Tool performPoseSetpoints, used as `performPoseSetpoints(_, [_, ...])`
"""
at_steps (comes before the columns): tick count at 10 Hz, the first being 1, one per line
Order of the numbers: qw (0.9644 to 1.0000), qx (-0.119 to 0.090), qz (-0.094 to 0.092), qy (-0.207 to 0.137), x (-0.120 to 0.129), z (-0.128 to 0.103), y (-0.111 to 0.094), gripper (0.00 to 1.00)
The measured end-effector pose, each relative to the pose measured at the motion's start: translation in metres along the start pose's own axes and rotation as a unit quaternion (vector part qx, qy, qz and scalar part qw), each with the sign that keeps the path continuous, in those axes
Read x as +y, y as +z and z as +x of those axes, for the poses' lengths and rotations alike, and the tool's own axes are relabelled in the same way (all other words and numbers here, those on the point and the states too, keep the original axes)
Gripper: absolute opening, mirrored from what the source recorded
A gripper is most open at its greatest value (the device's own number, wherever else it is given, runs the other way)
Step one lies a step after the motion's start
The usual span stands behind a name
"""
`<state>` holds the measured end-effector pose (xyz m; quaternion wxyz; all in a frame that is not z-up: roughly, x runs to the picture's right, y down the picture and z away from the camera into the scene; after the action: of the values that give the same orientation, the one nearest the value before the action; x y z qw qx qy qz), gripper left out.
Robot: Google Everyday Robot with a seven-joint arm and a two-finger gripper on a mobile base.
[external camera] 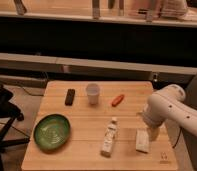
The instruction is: Place the white sponge in the ceramic cup
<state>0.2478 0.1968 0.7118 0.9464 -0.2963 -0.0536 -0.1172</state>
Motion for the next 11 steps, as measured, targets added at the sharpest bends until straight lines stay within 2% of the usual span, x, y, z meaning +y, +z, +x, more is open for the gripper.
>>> performPoseSetpoints(2, [0.9998, -0.001, -0.003, -0.018, 0.005, -0.002, 0.005, 0.8])
performPoseSetpoints(5, [0.9996, -0.007, -0.007, -0.028, 0.01, -0.009, 0.023, 0.8])
performPoseSetpoints(11, [0.9987, -0.026, -0.01, -0.041, 0.018, -0.009, 0.041, 0.8])
